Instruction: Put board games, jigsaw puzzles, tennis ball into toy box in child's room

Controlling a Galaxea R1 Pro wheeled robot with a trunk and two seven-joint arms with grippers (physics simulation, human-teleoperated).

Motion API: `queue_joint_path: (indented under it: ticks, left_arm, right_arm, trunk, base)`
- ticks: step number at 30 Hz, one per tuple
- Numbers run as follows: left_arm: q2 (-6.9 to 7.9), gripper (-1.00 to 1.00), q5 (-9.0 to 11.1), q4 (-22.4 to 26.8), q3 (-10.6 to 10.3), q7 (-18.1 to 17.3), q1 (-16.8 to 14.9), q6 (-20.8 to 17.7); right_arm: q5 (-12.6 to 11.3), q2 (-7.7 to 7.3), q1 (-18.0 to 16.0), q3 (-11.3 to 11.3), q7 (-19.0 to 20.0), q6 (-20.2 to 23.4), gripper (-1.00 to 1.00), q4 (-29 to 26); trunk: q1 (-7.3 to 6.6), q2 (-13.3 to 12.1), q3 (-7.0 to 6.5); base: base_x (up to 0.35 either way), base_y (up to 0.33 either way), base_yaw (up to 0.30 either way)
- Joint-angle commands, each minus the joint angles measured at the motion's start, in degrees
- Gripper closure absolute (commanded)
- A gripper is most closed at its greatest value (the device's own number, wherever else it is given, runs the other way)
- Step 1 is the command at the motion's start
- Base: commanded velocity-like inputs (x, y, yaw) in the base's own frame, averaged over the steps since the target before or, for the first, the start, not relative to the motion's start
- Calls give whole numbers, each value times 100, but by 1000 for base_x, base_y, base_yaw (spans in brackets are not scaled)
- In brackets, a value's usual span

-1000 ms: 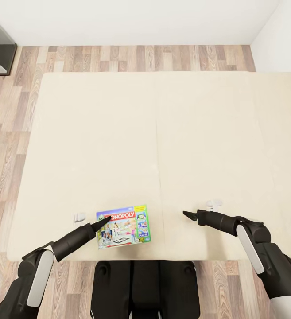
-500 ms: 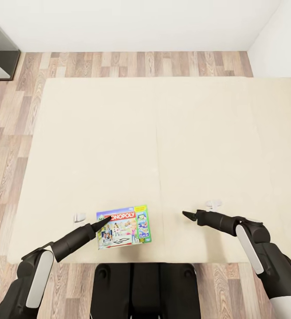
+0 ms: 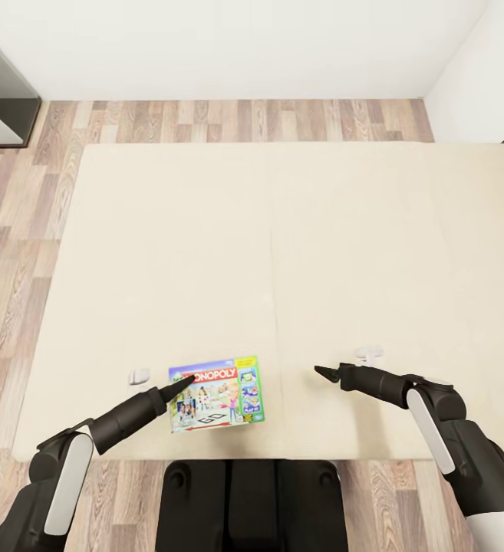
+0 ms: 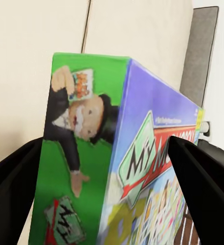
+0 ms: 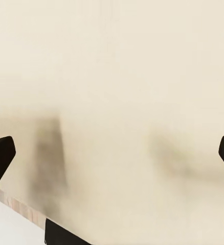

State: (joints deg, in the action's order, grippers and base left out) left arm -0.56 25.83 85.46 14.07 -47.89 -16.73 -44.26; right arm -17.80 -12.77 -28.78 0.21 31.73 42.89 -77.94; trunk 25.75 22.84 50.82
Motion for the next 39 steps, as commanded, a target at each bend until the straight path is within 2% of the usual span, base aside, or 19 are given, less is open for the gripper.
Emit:
queue_joint_path:
  ticks: [1,15,19,27,32,39]
  left_arm:
    - [-16,100,1,4,10,-20,-1,-34]
    - [-93,100,-17,12,15,8,2,-54]
    - [-121,100,-22,-11,8,168,-7,-54]
    - [-308,100,-1,-44,2,842,-21,-56]
    - [-423,100,7,-13,0,1004,-16,-61]
    - [-505,100,28,18,-1,1074,16,-89]
  right_arm:
    - [-25,2,-3,4,-5,35,-100,-3]
    - [-22,10,-3,13,-8,35,-100,-2]
    - [-22,14,-4,17,-8,35,-100,-2]
    - [-25,-3,-4,28,-9,40,-100,-2]
    - [-28,-22,-5,27,-9,49,-100,-2]
    - [-30,-30,-5,16,-9,85,-100,-2]
  trunk:
    - [4,8,-4]
    - [4,8,-136]
    - [4,8,-174]
    - [4,8,-250]
    - [4,8,-297]
    - [4,8,-363]
  base:
    - [0,0,0]
    - [0,0,0]
    - [0,0,0]
    - [0,0,0]
    - [0,0,0]
    - [0,0,0]
